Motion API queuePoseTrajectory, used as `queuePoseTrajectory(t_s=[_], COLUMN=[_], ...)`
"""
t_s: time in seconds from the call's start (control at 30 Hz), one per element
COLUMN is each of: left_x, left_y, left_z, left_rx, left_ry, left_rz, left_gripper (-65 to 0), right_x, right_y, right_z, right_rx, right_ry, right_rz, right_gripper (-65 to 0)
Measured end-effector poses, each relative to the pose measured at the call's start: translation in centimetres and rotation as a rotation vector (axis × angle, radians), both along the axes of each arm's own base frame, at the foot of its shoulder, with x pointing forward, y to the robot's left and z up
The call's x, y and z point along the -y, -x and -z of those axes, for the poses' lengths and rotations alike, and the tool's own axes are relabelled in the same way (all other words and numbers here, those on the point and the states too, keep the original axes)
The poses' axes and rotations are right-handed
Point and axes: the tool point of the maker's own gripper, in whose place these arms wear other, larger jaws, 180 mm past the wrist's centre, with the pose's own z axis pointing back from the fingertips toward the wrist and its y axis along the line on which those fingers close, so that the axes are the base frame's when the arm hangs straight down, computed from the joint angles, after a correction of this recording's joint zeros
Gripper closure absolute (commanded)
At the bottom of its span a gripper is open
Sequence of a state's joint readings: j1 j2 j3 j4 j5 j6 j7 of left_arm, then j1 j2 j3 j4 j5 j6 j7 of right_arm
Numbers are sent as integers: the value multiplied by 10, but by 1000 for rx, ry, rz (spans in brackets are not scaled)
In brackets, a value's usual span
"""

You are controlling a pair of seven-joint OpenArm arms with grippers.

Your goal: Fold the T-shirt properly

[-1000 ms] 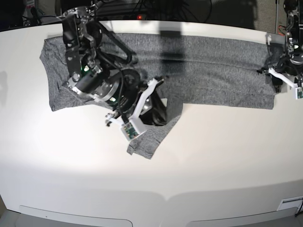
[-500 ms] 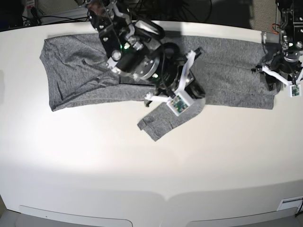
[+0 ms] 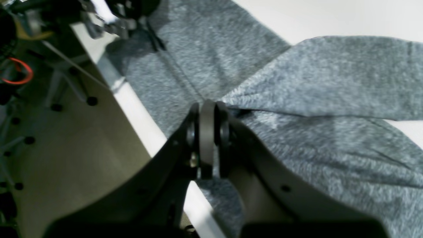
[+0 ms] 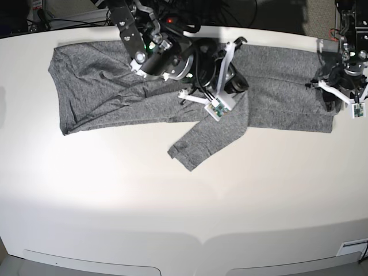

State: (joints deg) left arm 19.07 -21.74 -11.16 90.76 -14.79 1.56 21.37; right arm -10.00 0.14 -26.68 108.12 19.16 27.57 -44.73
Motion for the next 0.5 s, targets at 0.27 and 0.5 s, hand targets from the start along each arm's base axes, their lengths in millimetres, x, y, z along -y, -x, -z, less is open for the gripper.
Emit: queuePoseTrajectory(t_s=[0.27,0.5], left_x=[0,16], left_y=[-1,-7], left_z=[-1,-9], left_rx=[4,18], left_ry=[-1,13], left_rz=[1,84], left_gripper=[-401,-399], right_x=[-8,-4], right_y=[4,-13], right_z=[-11,-17], right_rx=[-30,72], right_ry=[-91,-47], right_rz=[-7,-20], right_gripper=[-364,-364])
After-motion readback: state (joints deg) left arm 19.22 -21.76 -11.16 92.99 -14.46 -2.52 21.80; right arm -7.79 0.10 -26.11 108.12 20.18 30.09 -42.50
